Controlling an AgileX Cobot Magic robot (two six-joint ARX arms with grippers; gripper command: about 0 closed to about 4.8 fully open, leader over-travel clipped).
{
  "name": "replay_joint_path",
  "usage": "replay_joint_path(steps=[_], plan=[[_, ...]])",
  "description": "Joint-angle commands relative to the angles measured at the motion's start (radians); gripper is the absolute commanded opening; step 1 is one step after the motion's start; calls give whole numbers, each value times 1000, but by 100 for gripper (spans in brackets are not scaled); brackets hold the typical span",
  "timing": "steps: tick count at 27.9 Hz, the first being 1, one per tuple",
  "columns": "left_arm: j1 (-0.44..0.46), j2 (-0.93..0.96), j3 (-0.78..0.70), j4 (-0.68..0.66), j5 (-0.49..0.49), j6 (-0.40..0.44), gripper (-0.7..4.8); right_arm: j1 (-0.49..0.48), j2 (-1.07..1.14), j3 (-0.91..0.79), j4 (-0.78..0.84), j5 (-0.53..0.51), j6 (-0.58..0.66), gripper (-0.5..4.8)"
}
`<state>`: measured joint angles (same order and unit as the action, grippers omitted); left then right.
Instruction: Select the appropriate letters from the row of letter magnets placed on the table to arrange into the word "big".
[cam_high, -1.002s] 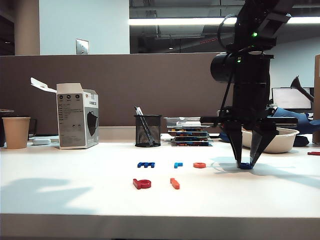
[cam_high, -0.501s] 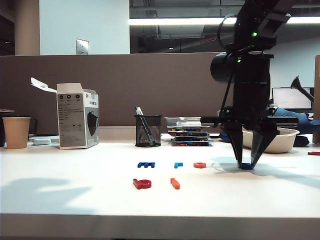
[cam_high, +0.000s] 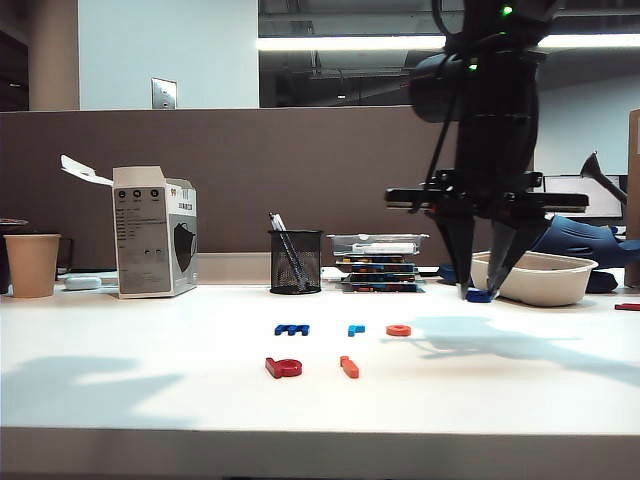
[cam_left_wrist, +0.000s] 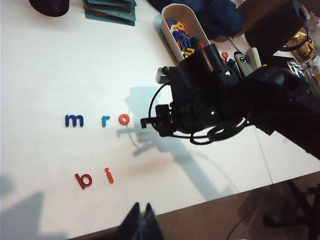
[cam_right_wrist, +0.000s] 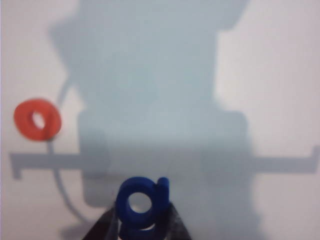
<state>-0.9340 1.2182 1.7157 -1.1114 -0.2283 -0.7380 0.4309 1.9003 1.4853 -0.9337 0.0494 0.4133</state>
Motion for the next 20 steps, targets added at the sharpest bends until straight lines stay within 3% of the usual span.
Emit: replay_joint_path(steps=[1, 12, 20], plan=[[0, -2, 2, 6, -3, -3, -5, 64, -6, -11, -16, -3, 25, 103], [0, -2, 2, 6, -3, -3, -5, 198, -5, -13, 1, -3, 83, 103], [0, -2, 2, 6, -3, -3, -5, 218, 6, -40, 11, -4, 93, 103]])
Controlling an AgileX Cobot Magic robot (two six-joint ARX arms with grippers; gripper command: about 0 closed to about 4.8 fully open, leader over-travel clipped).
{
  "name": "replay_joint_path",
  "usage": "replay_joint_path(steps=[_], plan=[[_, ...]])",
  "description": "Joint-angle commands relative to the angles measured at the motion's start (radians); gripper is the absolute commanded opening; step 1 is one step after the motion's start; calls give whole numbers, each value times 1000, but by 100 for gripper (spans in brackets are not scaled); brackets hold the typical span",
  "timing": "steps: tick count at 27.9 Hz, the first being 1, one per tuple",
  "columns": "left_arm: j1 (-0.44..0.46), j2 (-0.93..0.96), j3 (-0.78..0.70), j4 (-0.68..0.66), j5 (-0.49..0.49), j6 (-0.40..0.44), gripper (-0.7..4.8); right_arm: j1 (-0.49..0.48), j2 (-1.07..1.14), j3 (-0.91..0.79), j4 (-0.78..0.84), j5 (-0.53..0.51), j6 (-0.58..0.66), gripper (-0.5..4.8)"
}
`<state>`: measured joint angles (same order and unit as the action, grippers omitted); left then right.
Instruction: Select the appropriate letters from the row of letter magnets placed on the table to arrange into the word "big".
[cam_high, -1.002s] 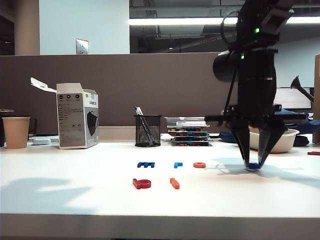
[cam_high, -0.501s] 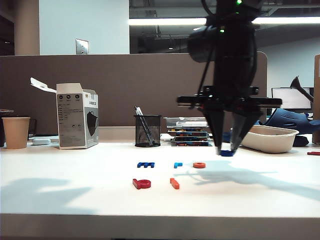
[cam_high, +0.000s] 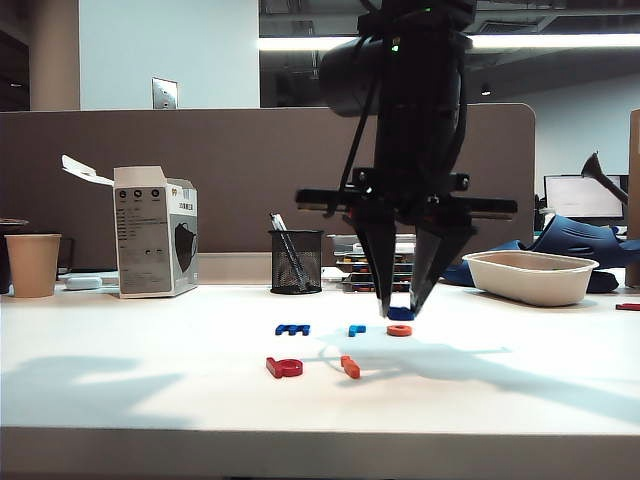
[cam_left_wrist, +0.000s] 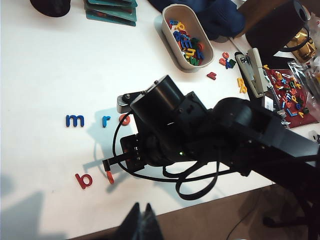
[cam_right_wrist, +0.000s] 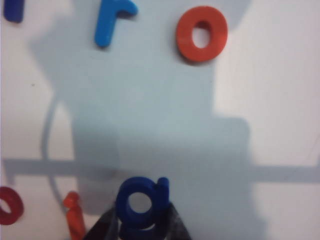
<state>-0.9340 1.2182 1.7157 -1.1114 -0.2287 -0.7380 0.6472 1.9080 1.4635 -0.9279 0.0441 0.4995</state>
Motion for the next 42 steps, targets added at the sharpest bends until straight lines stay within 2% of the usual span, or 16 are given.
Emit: replay_joint_path(steps=[1, 7, 14, 30, 33, 34, 42], plan=[[0, -2, 2, 6, -3, -3, -5, 3, -1, -30, 4, 2, 6, 103], [0, -2, 2, 6, -3, -3, -5, 22, -2, -114, 19, -4, 21, 103], [0, -2, 2, 6, -3, -3, -5, 58, -2, -132, 26, -20, 32, 103], [0, -2, 2, 6, -3, -3, -5, 55, -2, -132, 14, -17, 32, 109], [0, -2, 2, 6, -3, -3, -5, 55, -2, -127, 27, -17, 32, 139], [0, -2, 2, 6, -3, -3, -5, 55, -4, -127, 32, -17, 32, 164], [0, -2, 2, 6, -3, -3, -5, 51, -14, -127, 34, -18, 31, 172]])
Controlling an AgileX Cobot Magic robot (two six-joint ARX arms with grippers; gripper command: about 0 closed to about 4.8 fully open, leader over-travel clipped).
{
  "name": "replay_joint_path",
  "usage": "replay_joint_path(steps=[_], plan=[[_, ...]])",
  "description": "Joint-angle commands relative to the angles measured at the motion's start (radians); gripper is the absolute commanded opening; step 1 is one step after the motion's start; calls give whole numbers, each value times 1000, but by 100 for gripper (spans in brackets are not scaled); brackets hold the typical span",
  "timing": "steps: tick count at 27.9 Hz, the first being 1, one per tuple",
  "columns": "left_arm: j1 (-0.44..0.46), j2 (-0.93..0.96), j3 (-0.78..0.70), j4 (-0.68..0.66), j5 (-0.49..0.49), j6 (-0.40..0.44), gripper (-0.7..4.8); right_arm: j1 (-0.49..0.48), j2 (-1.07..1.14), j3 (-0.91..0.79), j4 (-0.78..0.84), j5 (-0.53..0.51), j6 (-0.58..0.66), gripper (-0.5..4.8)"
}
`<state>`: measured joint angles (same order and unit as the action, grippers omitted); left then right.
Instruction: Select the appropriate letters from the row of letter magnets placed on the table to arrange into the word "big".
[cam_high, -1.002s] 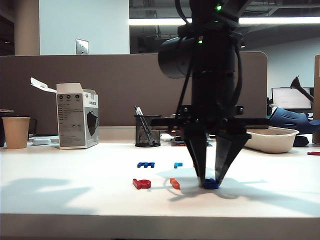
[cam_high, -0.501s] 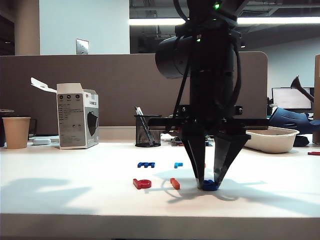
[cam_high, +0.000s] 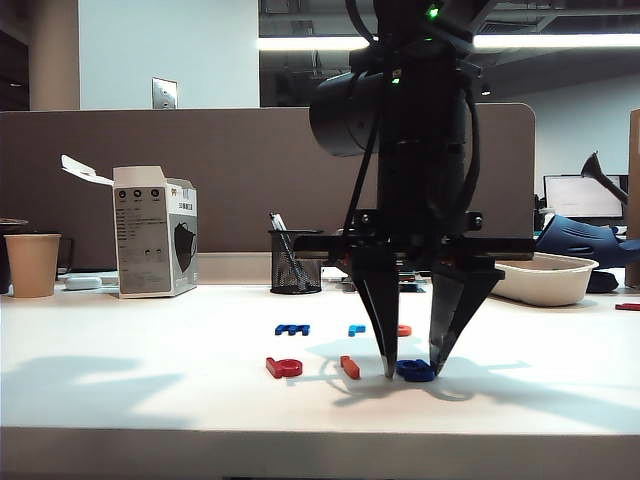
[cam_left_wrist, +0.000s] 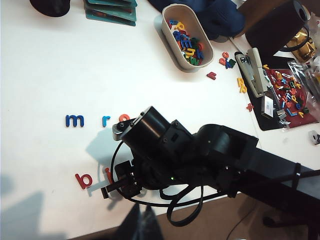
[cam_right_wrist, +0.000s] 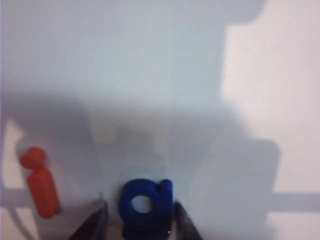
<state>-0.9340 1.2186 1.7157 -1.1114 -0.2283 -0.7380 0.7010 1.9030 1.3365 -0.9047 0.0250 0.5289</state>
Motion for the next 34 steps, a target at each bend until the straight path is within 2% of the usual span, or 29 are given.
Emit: replay_joint_path(steps=[1, 11, 14, 15, 17, 18, 22, 27, 34], plan=[[0, -3, 2, 6, -3, -3, -5, -3, -12, 0, 12, 2, 2, 172], [0, -3, 2, 6, -3, -3, -5, -42, -89, 1, 19, 2, -6, 171], [0, -3, 2, 6, -3, -3, -5, -64, -126, 1, 28, 3, -44, 170], [0, -3, 2, 6, -3, -3, -5, -87, -155, 1, 37, 9, -78, 165], [0, -3, 2, 6, -3, -3, -5, -125, -204, 1, 39, 56, -112, 122], [0, -3, 2, 6, -3, -3, -5, -153, -241, 1, 39, 83, -144, 78], [0, -3, 2, 6, -3, -3, -5, -218, -340, 1, 40, 147, -220, -6], [0, -3, 2, 6, -3, -3, -5, -312, -491, 1, 50, 211, -311, -7], [0, -3, 2, 7, -3, -3, -5, -483, -697, 0, 78, 212, -435, -7]])
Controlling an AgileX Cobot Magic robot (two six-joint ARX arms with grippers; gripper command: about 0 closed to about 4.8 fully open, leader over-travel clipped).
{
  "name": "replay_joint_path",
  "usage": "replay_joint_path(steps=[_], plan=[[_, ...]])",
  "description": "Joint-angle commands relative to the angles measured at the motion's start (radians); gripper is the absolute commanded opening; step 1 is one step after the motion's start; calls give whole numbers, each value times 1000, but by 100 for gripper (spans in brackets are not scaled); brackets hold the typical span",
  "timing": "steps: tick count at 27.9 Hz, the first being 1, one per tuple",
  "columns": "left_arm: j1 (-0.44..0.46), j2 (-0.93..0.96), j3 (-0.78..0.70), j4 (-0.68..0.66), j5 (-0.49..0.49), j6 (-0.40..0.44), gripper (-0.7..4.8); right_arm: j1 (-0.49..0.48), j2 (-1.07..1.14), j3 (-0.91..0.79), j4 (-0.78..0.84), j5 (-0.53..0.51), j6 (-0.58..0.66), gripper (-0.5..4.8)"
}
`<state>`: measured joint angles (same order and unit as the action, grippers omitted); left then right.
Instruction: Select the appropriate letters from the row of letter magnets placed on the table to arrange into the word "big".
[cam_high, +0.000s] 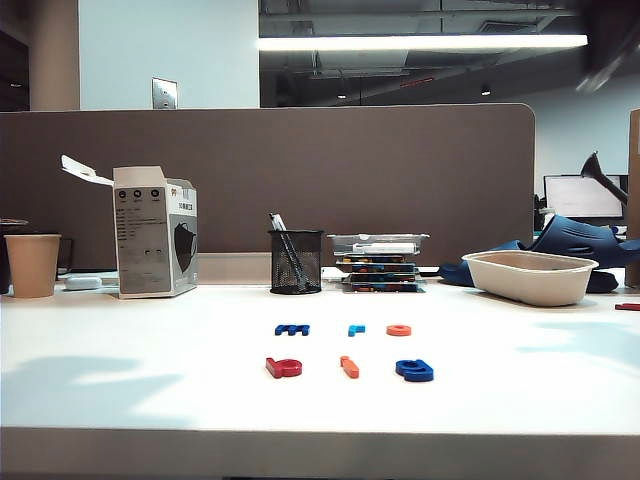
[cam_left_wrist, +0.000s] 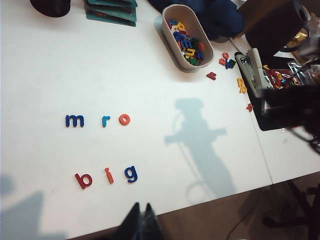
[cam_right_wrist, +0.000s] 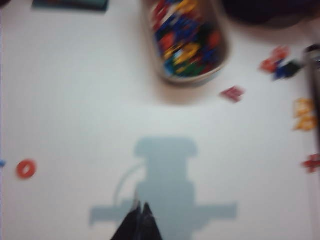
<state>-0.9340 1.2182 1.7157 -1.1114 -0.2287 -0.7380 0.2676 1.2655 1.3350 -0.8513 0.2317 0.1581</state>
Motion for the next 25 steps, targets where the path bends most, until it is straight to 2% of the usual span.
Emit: replay_joint_path(steps=[1, 4, 7, 9, 11, 13, 15, 19, 21, 25], plan=[[0, -2, 2, 7, -3, -3, -5, -77, -85, 0, 26, 5, -84, -7], [0, -2, 2, 7, -3, -3, -5, -172, -164, -8, 26, -7, -122, -7], [0, -2, 2, 7, -3, -3, -5, -282, -243, -40, 43, -75, -139, -7], [0, -2, 2, 7, -3, -3, -5, -423, -332, -108, 75, -207, -140, -7], [0, -2, 2, 18, -3, -2, -5, -522, -406, -187, 105, -291, -139, -7], [0, -2, 2, 30, -6, 22, -5, -563, -452, -251, 142, -323, -139, -7], [1, -1, 0, 61, -47, 104, -5, -583, -497, -320, 180, -338, -139, -7], [1, 20, -11, 160, -169, 334, -5, -585, -579, -462, 296, -358, -93, -7], [11, 36, -11, 205, -227, 431, -6, -585, -610, -523, 349, -419, -76, -7], [92, 47, -12, 279, -239, 533, -6, -585, -646, -585, 364, -459, -80, -7]])
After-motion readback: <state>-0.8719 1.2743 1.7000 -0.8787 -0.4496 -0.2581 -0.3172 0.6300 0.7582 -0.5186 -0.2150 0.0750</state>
